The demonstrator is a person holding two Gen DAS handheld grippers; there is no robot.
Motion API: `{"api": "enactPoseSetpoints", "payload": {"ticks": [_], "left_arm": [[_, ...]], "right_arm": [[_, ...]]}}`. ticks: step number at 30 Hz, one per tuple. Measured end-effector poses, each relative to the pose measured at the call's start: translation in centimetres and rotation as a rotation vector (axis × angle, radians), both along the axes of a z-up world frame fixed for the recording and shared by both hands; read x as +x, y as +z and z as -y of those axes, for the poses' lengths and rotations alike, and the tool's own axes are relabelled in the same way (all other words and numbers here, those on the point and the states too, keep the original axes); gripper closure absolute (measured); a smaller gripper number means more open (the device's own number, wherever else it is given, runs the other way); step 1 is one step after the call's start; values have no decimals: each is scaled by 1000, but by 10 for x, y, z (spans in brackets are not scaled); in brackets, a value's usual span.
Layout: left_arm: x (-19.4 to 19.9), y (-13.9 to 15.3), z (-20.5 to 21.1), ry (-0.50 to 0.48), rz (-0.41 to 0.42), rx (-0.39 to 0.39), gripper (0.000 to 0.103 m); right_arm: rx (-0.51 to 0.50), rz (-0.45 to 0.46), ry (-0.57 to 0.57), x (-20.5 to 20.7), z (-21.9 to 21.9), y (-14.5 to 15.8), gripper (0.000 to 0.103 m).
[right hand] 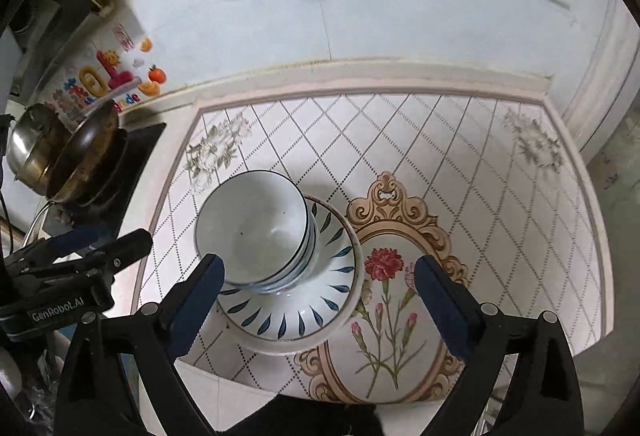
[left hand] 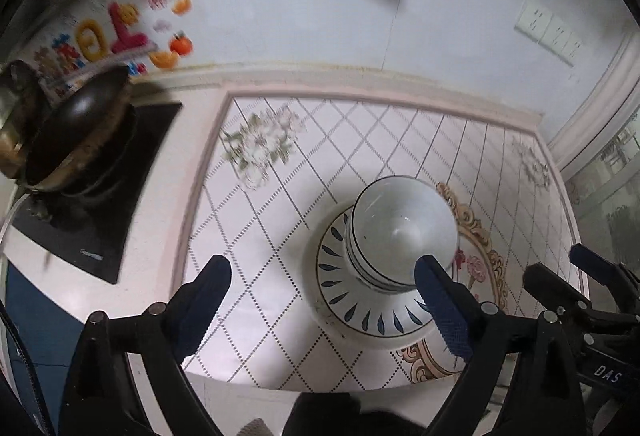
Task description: Organize plates and bowls
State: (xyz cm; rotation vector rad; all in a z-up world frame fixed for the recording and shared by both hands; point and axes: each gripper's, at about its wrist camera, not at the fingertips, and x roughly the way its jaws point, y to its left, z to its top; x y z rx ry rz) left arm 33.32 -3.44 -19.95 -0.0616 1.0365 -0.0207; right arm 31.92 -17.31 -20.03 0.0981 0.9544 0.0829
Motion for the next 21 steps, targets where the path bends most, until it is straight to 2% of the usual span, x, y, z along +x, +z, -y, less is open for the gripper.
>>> {"api": "enactPoseSetpoints", "payload": {"ticks": [8,16,21], "left_arm": [[-99,64,16,34,178,51,9],[-190,101,22,47,237,15,9],[-223,107,19,42,257,7,9]], "right_arm": [[-30,173,11,-106,11,58,3],[-52,261,25,-220,15,101,2],[-70,306,0,-270,15,116,2]]}}
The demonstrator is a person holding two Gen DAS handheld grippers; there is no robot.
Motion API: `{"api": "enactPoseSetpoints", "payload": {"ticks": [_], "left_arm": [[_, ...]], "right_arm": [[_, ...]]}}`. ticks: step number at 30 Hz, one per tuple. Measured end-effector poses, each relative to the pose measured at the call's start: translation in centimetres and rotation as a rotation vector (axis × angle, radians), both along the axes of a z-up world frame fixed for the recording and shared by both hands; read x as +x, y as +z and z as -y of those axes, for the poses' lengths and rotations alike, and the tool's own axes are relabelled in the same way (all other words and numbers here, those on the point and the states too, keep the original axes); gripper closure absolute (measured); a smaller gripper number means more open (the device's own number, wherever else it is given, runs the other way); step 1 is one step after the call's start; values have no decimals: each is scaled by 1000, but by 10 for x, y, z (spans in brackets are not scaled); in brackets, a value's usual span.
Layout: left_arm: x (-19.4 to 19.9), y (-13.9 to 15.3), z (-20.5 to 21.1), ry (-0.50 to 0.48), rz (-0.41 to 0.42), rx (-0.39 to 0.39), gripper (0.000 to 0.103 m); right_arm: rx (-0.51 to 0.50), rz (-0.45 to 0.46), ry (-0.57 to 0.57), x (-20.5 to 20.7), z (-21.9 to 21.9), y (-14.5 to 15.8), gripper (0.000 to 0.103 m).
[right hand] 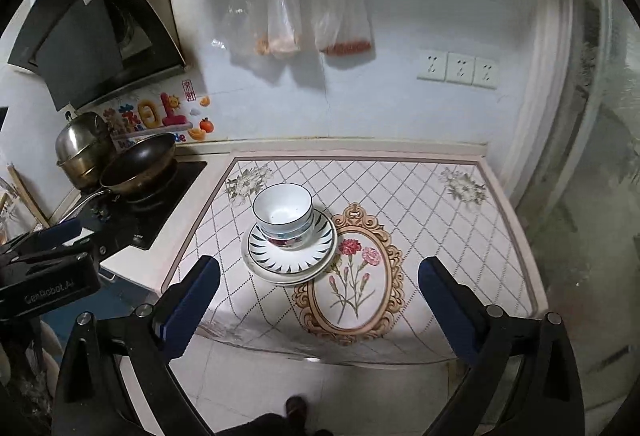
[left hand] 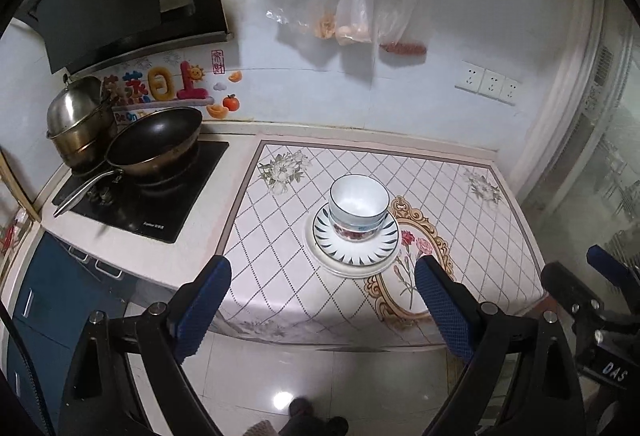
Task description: Organize plates and bowls
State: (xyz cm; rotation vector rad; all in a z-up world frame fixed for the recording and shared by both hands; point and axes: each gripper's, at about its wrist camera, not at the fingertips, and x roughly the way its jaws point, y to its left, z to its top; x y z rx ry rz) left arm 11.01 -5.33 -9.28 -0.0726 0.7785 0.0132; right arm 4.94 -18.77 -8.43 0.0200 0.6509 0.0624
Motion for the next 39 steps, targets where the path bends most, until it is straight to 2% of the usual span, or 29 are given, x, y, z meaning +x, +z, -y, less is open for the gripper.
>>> {"api": "enactPoseSetpoints", "payload": {"ticks": [3,4,9,22,39], "left_arm": [[-15,3,-1,2,26,26,7],[-19,5,-3,2,39,31,0],[-25,10,-12,6,64,44,0],[-34,16,-32,10,98,68,0],[-47,17,-36,7,113,70,0]], "right_arm": [[1,18,-10,-13,0,3,1],[-2,23,-18,-16,-1,4,1],[5,54,-43,-27,-7,9,0],[-6,67,-36,-28,-39,11,0],[-14,73,-45,-36,-39,13,0]]}}
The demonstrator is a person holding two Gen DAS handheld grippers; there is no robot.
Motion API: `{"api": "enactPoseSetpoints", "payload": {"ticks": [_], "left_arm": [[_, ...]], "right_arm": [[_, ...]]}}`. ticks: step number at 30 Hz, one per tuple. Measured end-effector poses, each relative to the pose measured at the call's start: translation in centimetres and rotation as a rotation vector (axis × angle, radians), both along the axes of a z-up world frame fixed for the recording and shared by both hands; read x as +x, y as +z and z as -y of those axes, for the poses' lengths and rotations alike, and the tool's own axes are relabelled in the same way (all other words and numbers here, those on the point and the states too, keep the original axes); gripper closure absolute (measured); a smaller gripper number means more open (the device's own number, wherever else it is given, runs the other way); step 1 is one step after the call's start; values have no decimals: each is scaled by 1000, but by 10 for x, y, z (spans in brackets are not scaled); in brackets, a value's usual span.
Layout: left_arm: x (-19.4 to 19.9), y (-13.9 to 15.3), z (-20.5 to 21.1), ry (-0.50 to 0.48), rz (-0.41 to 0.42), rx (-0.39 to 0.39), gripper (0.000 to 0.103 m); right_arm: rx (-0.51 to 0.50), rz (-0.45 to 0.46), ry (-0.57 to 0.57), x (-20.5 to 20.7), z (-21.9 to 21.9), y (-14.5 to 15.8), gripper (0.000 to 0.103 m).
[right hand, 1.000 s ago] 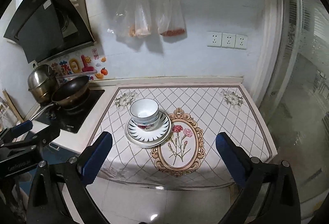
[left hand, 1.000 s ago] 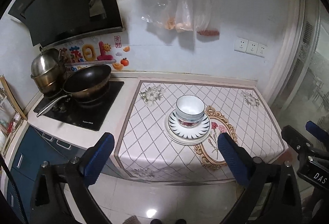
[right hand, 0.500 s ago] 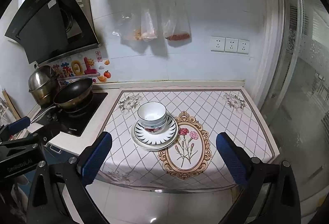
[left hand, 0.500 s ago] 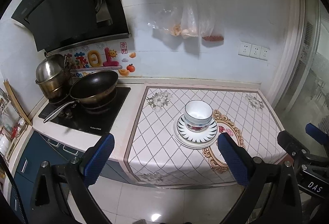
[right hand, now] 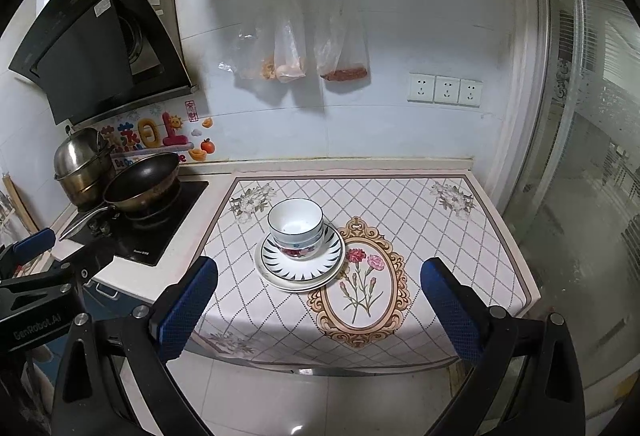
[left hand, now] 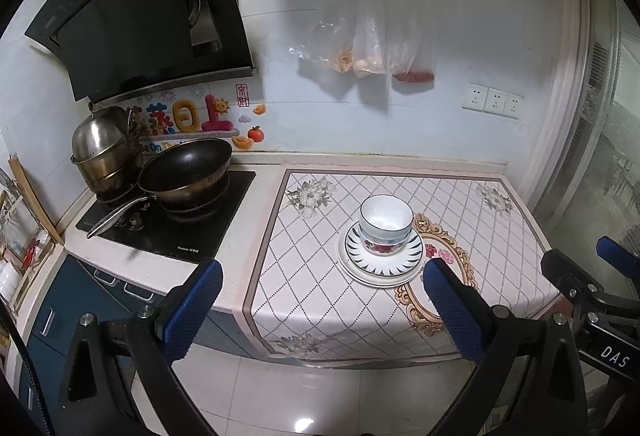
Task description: Organize plates and bowls
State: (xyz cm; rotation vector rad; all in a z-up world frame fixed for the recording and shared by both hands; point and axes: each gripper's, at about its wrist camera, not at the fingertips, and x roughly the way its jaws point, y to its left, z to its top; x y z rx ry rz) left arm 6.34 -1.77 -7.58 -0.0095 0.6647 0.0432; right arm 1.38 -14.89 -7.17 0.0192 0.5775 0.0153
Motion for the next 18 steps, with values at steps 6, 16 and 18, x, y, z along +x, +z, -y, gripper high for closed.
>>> {"api": "enactPoseSetpoints", "payload": {"ticks": [6,16,18], "left_arm": [[-3,-1,-2,-1,-2,-9,0],[-5,-4,-2,0,-13,-10,0],[-5,-4,-2,0,-13,-8,0]], "right_arm": [[-1,-2,-1,-2,1,0,0],[-1,-1,-2,-3,0,0,0],[-2,0,-2,-3,0,0,0]]}}
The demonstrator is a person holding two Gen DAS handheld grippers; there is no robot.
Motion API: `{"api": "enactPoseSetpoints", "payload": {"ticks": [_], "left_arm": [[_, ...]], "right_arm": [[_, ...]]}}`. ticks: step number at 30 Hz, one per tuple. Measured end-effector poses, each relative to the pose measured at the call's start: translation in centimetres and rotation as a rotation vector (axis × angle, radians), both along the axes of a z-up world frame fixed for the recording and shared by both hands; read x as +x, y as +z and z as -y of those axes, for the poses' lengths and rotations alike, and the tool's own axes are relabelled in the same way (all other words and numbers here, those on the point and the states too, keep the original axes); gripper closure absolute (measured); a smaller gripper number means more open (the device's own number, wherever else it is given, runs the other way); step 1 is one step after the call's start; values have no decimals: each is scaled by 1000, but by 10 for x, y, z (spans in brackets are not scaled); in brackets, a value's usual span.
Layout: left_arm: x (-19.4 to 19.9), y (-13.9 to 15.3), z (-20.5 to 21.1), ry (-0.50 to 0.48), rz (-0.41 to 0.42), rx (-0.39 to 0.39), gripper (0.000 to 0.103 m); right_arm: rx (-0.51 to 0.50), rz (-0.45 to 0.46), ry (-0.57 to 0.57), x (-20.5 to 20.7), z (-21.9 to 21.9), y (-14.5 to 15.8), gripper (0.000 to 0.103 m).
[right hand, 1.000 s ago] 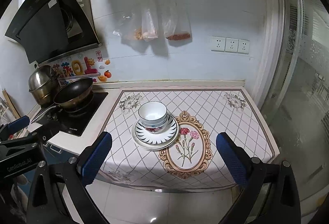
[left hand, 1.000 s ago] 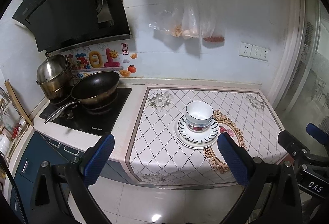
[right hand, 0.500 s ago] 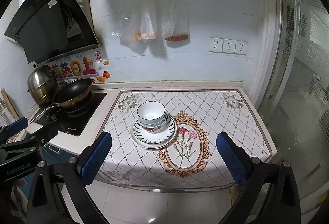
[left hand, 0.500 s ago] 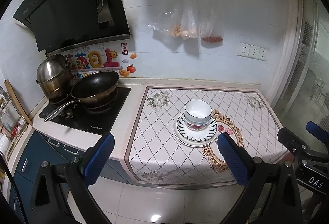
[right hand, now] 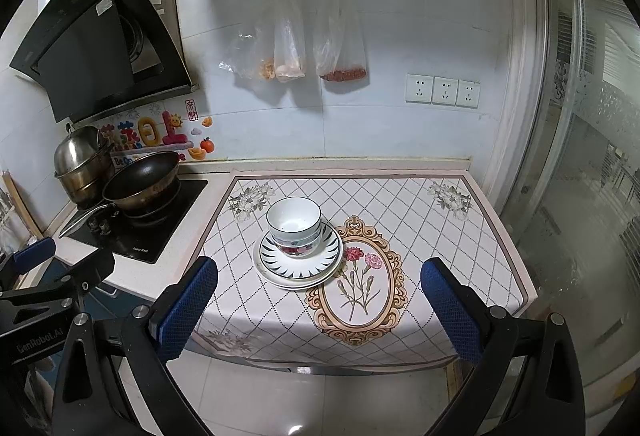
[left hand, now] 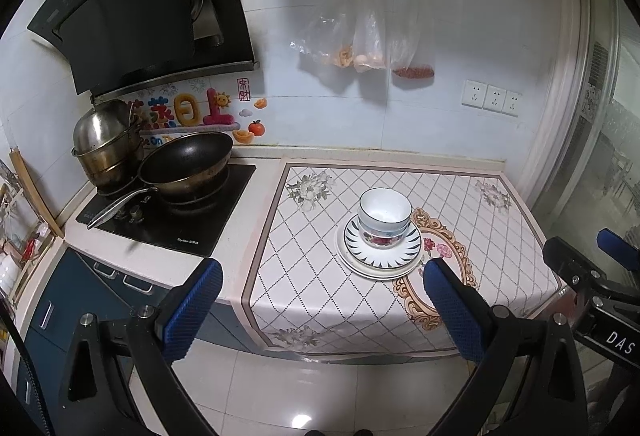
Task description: Organize plates and bowls
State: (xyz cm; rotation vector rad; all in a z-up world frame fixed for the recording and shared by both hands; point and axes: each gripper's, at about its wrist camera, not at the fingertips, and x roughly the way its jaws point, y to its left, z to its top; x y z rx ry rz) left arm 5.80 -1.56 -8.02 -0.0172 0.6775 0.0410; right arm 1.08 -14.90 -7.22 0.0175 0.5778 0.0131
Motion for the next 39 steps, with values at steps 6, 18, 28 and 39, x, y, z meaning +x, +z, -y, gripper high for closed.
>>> {"api": "enactPoseSetpoints", "payload": {"ticks": [6,18,28,39], "left_arm": [[0,1,-2,3,3,-3,0],[0,0,-5,1,8,0,0],[-2,0,-4,4,5,5,0],[0,-2,-8,9,0,-1,0]], "right_arm": [[0,2,-1,-1,0,0,0],[2,6,-6,-2,1,2,0],[6,4,-6,-3,2,2,0],[4,2,-10,-2,2,2,0]]}}
